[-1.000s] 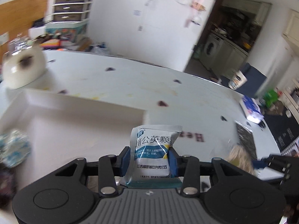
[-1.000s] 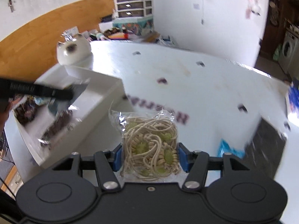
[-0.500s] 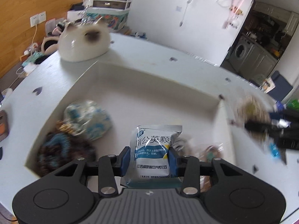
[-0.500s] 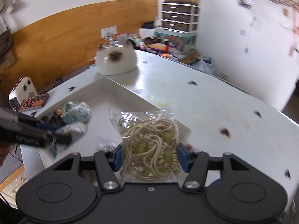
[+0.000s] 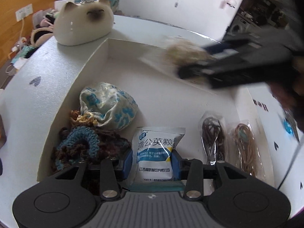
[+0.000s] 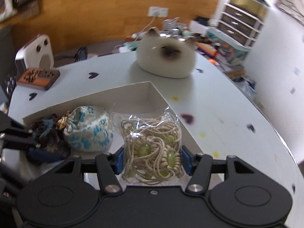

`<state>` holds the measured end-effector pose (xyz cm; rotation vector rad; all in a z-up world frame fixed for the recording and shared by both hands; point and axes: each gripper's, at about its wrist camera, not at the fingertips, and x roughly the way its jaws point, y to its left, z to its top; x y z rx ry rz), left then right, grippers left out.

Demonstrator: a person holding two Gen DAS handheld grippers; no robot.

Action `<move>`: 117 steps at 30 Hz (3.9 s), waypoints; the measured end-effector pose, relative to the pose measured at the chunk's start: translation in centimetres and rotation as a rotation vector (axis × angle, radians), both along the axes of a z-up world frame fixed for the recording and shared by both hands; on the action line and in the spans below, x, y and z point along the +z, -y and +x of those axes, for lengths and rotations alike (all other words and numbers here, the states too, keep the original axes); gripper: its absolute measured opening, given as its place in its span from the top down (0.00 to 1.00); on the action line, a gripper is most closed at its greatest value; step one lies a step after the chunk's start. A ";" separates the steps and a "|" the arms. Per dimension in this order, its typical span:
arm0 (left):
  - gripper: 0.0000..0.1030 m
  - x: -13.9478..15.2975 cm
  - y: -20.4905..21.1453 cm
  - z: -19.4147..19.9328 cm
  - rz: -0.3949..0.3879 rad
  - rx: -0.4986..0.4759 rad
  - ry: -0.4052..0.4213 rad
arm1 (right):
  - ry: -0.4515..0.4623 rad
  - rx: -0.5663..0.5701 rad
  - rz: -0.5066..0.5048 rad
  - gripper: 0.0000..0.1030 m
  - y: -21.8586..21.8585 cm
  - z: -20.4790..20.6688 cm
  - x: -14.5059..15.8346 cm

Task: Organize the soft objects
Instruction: 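Carry the white sachet with left tool while right carries bagged necklace into tray, then release the bagged necklace with right tool while left lowers white sachet into tray, then move both tools back toward the blue packet and black wrapped sheet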

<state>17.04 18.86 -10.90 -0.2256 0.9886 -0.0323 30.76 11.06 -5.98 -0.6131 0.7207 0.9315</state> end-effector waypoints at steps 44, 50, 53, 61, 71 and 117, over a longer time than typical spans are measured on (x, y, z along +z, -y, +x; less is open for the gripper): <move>0.68 2.6 -1.5 -2.0 -0.072 -0.045 0.093 | -0.150 -0.055 0.159 0.17 2.2 -0.2 3.1; 0.87 1.8 -0.9 -1.1 -0.077 -0.082 0.043 | -0.161 -0.149 0.216 0.17 4.6 -3.0 3.8; 0.87 0.6 -0.4 -0.4 -0.047 -0.082 -0.002 | -0.176 -0.190 0.223 0.17 5.6 -4.4 3.5; 0.84 0.5 0.3 -0.3 0.040 -0.070 -0.011 | -0.217 -0.285 0.227 0.18 7.9 -7.1 2.2; 0.46 4.1 -1.2 -2.7 -0.011 -0.007 0.073 | -0.171 -0.361 0.263 0.18 9.7 -9.1 3.1; 0.00 8.5 10.0 -4.6 0.084 0.127 0.181 | -0.056 -0.643 0.312 0.00 26.4 -12.5 3.2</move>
